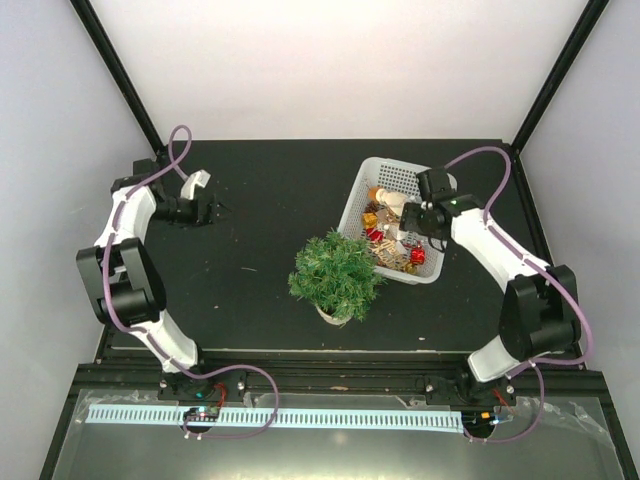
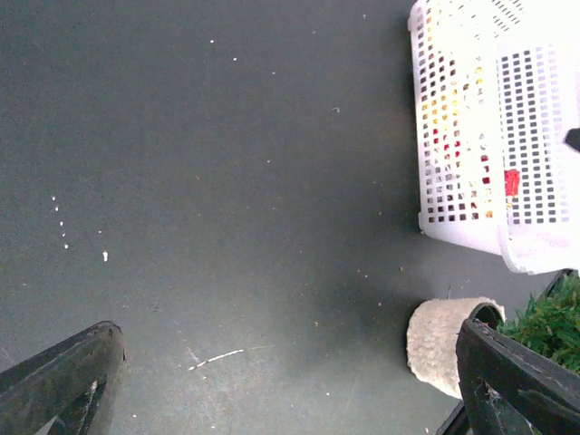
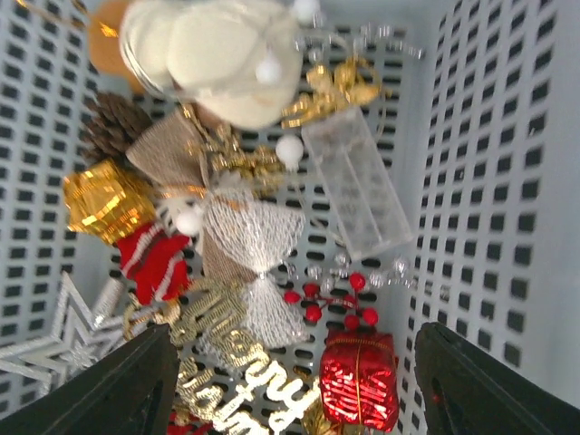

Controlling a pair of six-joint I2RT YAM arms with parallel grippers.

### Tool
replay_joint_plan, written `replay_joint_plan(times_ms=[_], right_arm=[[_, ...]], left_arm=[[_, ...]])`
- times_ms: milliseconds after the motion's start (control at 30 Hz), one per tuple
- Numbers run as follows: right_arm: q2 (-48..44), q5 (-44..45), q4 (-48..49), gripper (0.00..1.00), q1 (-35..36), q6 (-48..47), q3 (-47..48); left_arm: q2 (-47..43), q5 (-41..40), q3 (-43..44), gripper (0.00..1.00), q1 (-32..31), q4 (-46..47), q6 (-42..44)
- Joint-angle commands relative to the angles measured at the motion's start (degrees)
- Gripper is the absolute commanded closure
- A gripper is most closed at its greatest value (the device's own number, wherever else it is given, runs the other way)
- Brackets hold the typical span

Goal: Decorate the small christmas tree

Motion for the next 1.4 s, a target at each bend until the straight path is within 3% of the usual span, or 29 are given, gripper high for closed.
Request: replay_joint_plan(times_ms=[0, 433, 767, 900, 1133, 1367], right_arm=[[0.0, -1.6, 3.4, 0.27, 1.4, 3.6, -3.7], [-1.6, 7.1, 3.0, 0.25, -0.1, 8.9, -11.8], [-9.4, 14.1, -0.3, 0.23, -13.8, 11.5, -16.4], [-11.6, 12.8, -0.3, 0.23, -17.9, 10.7, -15.6], [-9.8, 5.4, 3.5, 0.25, -17.1, 8.8, -15.2], [-4.6, 4.8, 6.8, 0.25, -16.6, 9.4, -11.5]], left_arm=[[-4.7, 1.5, -2.2, 0.01, -0.1, 2.4, -0.5], [-12.7, -3.1, -7.8, 0.01, -6.1, 6.5, -2.3], [-14.5, -4.3, -8.3, 0.01, -8.6, 7.2, -2.7], [-14.4, -4.1, -8.6, 0.01, -9.3, 7.5, -2.9], [-15.1, -3.9, -9.4, 0.01, -9.5, 8.2, -3.3], [-15.8, -4.9, -10.0, 0.01, -9.6, 8.4, -3.6]])
